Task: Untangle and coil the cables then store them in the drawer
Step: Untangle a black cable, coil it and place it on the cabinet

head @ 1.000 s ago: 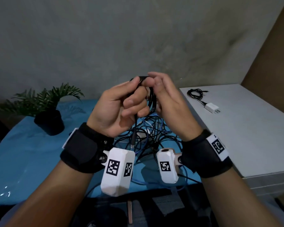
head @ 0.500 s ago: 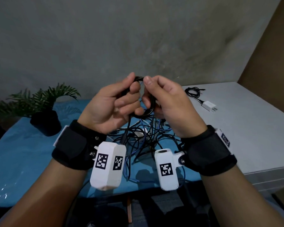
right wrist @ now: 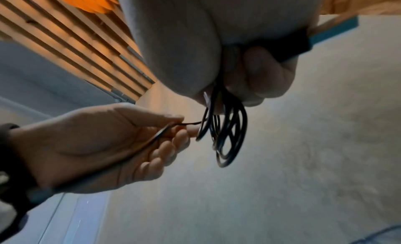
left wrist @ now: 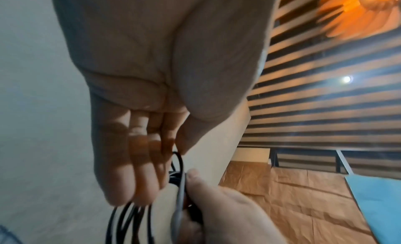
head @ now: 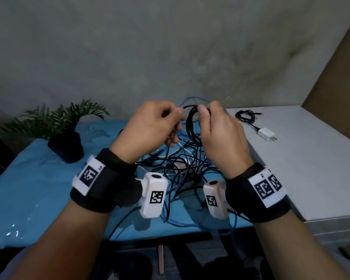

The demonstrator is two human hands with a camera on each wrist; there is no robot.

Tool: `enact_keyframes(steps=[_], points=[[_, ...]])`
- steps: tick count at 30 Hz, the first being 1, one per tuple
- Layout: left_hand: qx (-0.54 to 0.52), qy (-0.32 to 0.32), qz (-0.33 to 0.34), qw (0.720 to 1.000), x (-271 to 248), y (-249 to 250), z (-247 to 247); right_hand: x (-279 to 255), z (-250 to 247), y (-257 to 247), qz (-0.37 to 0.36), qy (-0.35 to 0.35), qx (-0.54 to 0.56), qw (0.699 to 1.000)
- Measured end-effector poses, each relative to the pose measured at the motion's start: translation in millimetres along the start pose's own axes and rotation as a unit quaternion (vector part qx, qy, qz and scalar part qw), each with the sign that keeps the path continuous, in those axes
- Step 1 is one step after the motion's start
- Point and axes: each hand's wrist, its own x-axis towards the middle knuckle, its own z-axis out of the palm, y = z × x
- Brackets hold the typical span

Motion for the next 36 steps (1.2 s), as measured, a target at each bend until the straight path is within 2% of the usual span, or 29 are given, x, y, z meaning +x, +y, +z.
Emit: enact_keyframes(steps=[3,7,9,11,13,15,20,21,23,25,26,30,33,35,36], points=[[-0.061,-0.044,-0.007,0.997,-4,8,-5,2,-3,0,0.009,-0.009,0.054,0.998],[-0.035,-0.011,0.027,0.999,-2,4,-5,3,-8,-1,0.016,-0.021,0.182,0.983],[-0.087,-0.012,0.006,0.996,0,0,0,3,-10,-4,0.016,-0.024,0.217,0.976],[-0.156,-0.068,-0.017,0.985,2,-4,3,1,-10,-6,0.023,-0.029,0.261,0.965],[-0.186,-0.136,-0.011,0.973,2,-7,5,0,-9,-8,0.031,-0.038,0.3,0.953],[-0.174,-0.149,0.006,0.973,0,-5,4,-1,-9,-9,0.025,-0.042,0.293,0.955],[-0.124,-0.08,0.028,0.989,6,-8,2,-2,-15,-15,-0.019,-0.028,0.214,0.976],[-0.111,-0.046,0.033,0.992,6,-9,6,-3,-15,-16,-0.025,-0.029,0.203,0.978],[0.007,0.071,0.044,0.996,8,-13,16,-6,-11,-21,-0.035,-0.041,0.203,0.978],[0.133,0.182,0.062,0.972,5,-14,23,-9,-6,-27,-0.048,-0.064,0.215,0.973],[0.154,0.201,0.071,0.965,3,-15,24,-11,-4,-29,-0.055,-0.074,0.214,0.972],[0.208,0.132,0.054,0.968,4,-13,15,-7,-3,-24,-0.045,-0.091,0.221,0.97],[0.274,0.071,0.032,0.959,3,-6,4,0,-9,-15,-0.026,-0.084,0.251,0.964],[0.325,0.045,0.018,0.944,0,-1,0,3,-12,-9,-0.016,-0.083,0.26,0.962],[0.368,0.042,0.022,0.929,-2,0,-1,3,-12,-8,-0.014,-0.088,0.259,0.962]])
